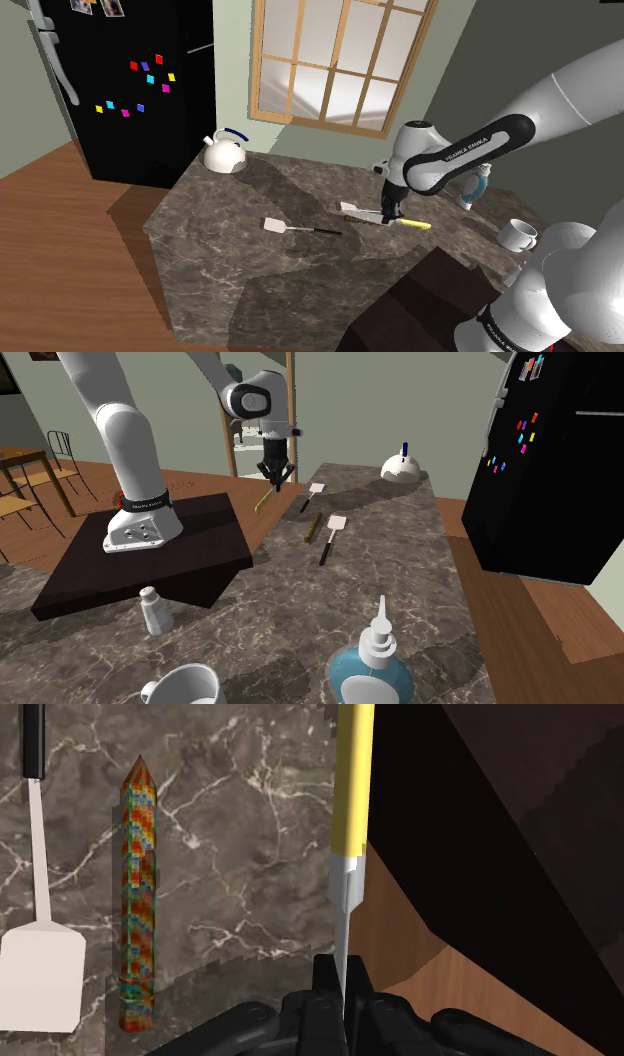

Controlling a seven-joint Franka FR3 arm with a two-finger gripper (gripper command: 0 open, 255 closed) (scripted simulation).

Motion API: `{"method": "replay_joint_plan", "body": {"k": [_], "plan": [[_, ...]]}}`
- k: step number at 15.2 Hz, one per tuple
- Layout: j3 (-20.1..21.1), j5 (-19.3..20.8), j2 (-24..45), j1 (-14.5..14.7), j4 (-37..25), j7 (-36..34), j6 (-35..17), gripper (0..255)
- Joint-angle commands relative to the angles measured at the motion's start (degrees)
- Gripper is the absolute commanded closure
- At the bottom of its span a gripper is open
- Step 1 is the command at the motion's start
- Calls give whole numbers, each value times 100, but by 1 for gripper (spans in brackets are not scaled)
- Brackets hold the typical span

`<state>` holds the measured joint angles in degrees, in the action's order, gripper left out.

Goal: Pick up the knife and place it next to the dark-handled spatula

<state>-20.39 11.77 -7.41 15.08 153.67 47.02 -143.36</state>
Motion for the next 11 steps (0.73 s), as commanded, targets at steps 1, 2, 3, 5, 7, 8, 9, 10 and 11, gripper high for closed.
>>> {"method": "replay_joint_plan", "body": {"k": [1,2,3,5,7,8,9,10,11], "plan": [[40,-40,129,49,58,-76,-178,255],[33,-65,220,55,69,-62,-278,255],[28,-93,312,62,79,-46,-377,255],[21,-157,500,74,94,-9,-577,255],[19,-234,694,85,103,36,-775,255],[22,-278,793,89,105,63,-873,255],[27,-325,894,92,106,91,-971,255],[35,-376,995,93,105,122,-1069,255],[45,-430,1098,93,102,156,-1166,255]]}}
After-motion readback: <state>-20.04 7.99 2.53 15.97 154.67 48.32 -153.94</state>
